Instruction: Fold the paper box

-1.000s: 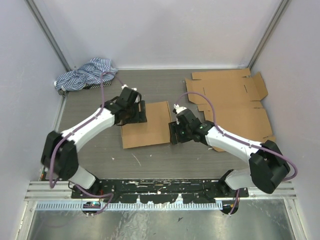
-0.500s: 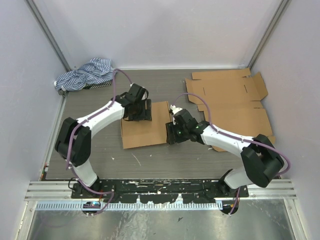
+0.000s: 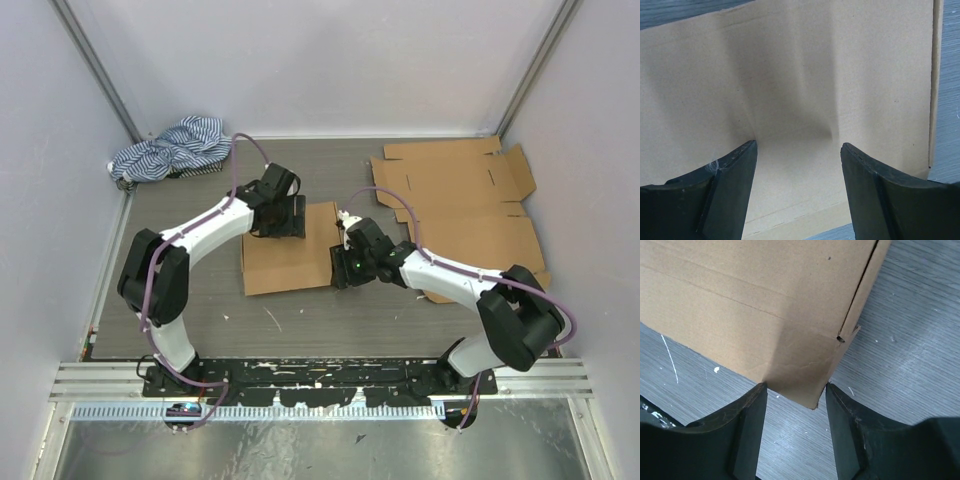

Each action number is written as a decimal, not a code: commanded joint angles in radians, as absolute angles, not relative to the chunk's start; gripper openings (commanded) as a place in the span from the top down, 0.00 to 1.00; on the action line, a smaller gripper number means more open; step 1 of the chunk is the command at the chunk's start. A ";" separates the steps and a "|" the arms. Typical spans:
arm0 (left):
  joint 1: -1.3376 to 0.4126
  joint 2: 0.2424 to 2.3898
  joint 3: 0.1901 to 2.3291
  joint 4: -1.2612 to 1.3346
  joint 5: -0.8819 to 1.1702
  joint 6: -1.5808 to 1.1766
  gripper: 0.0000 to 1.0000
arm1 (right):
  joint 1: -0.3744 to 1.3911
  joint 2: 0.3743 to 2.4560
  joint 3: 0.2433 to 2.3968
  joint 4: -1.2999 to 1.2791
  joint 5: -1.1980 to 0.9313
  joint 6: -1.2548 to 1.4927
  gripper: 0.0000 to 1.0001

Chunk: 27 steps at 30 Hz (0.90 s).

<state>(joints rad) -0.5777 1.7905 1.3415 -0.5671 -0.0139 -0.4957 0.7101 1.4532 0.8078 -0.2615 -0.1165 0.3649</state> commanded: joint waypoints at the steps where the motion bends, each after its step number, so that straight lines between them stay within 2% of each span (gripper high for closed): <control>1: -0.580 1.825 1.378 -0.590 -0.002 -0.482 0.26 | 0.710 1.407 0.826 -0.177 -0.172 0.348 0.45; 13: -0.580 1.860 1.414 -0.625 0.008 -0.487 0.26 | 0.713 1.357 0.834 -0.202 -0.196 0.358 0.47; 20: -0.579 1.873 1.430 -0.629 0.006 -0.489 0.27 | 0.714 1.384 0.838 -0.223 -0.134 0.358 0.47; 27: -0.580 1.863 1.444 -0.630 -0.007 -0.479 0.27 | 0.714 1.400 0.831 -0.240 0.000 0.378 0.36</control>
